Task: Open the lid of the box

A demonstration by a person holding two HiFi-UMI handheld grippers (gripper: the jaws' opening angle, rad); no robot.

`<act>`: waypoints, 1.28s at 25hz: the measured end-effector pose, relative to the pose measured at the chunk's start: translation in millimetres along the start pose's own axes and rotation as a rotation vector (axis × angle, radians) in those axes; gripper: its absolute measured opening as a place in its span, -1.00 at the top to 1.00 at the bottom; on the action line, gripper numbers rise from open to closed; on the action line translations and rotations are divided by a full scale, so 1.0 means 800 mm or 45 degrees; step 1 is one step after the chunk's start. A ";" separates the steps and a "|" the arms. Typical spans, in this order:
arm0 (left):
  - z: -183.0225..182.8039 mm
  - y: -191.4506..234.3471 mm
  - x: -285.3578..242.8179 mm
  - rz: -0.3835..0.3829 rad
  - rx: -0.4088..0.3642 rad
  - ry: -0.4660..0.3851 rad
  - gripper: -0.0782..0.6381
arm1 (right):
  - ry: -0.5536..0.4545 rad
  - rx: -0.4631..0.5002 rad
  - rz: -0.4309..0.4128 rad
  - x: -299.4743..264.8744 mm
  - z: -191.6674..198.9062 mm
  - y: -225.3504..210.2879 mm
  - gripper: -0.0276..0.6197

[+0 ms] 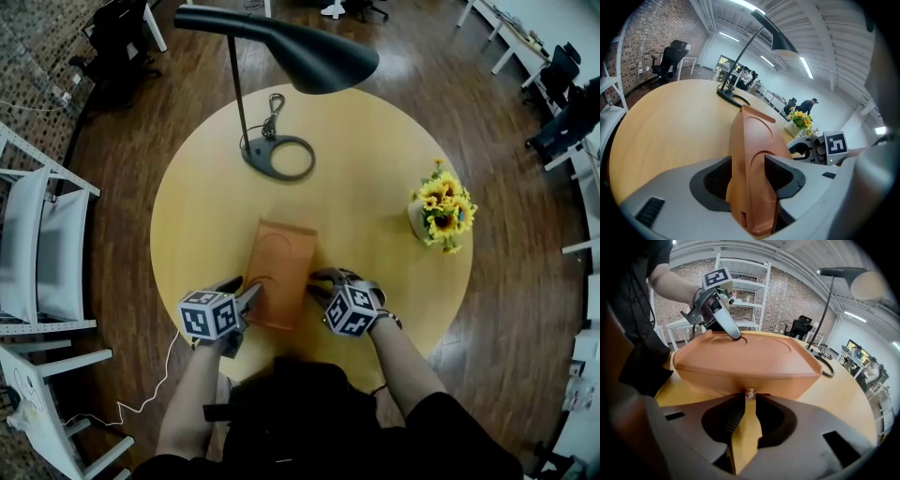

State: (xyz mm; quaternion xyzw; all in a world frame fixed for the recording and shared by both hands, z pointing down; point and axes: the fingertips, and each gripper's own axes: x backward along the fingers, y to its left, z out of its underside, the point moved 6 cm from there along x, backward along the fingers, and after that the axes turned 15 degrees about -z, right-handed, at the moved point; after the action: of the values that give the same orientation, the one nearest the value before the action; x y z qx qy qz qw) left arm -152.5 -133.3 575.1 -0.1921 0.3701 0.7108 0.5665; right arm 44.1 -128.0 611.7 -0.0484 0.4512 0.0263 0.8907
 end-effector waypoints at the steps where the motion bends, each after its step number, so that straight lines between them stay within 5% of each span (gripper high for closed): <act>1: 0.000 0.001 0.000 0.000 0.002 0.002 0.19 | 0.000 -0.008 0.002 0.000 0.003 0.000 0.68; 18: 0.001 0.005 -0.004 -0.029 -0.016 0.014 0.19 | 0.086 -0.223 0.136 0.065 0.119 0.014 0.68; 32: 0.007 0.010 -0.010 -0.040 -0.008 -0.092 0.13 | 0.103 -0.371 0.287 0.088 0.144 0.027 0.65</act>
State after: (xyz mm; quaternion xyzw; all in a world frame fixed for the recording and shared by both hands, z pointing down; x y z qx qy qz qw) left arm -156.6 -135.5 586.8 -0.1740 0.3442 0.7095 0.5898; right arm 176.3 -93.3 621.2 -0.1271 0.4806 0.1889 0.8469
